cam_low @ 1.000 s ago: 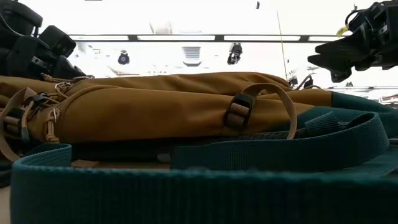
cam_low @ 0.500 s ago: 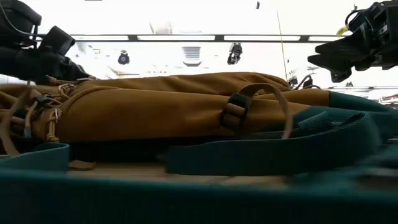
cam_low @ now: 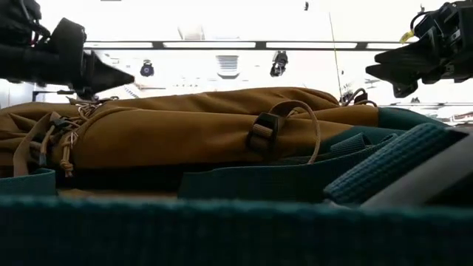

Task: Unpack backpack
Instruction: Open the brown backpack

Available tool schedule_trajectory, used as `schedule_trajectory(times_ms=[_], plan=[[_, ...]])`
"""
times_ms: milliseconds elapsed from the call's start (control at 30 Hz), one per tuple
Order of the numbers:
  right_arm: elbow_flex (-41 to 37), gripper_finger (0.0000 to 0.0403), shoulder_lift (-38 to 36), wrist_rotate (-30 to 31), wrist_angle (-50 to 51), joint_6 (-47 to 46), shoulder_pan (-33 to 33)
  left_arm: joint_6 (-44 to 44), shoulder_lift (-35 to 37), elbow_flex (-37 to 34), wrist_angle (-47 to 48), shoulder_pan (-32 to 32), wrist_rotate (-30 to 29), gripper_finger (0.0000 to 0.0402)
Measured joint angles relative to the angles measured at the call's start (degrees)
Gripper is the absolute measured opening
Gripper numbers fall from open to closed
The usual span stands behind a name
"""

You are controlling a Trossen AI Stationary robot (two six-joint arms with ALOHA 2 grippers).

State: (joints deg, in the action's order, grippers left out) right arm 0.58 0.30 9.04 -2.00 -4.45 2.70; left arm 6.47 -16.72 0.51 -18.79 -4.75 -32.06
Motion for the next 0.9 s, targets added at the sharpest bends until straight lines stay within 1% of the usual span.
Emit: schedule_trajectory(times_ms=[100, 167, 233, 267, 367, 433, 567, 800, 900], plan=[[0.00, 0.0169, 0.00, -0.01, -0.02, 0.00, 0.01, 8.63, -0.01, 0.00, -0.70, 0.07, 0.00, 0.0027], [0.00, 0.0169, 0.00, 0.00, 0.02, 0.00, 0.00, 11.31, -0.42, 0.00, -3.31, 0.09, 0.03, 0.0027], [0.00, 0.0169, 0.00, 0.00, 0.02, 0.00, 0.02, 10.99, -1.13, 0.82, -7.69, 0.09, 0.64, 0.0027], [0.00, 0.0169, 0.00, 0.00, 0.00, 0.02, 0.00, 10.32, -1.59, 2.12, -8.56, 0.03, 2.18, 0.0027], [0.00, 0.0169, 0.00, 0.00, 0.02, 0.01, 0.00, 7.61, -5.32, 8.82, -7.21, -0.57, 7.95, 0.0030], [0.00, 0.0169, 0.00, -0.01, 0.00, 0.00, 0.00, 5.91, -10.03, 14.40, -3.22, -1.31, 9.59, 0.0037], [0.00, 0.0169, 0.00, 0.00, 0.02, 0.00, 0.00, 3.46, -22.46, 25.62, 5.15, -1.81, 9.72, 0.0066], [0.00, 0.0169, 0.00, -0.02, 0.02, 0.00, 0.00, 2.14, -44.46, 43.07, 20.83, -1.79, 8.91, 0.0149], [0.00, 0.0169, 0.00, 0.00, 0.02, 0.00, 0.00, 4.42, -52.62, 50.81, 28.86, -1.79, 8.84, 0.0185]])
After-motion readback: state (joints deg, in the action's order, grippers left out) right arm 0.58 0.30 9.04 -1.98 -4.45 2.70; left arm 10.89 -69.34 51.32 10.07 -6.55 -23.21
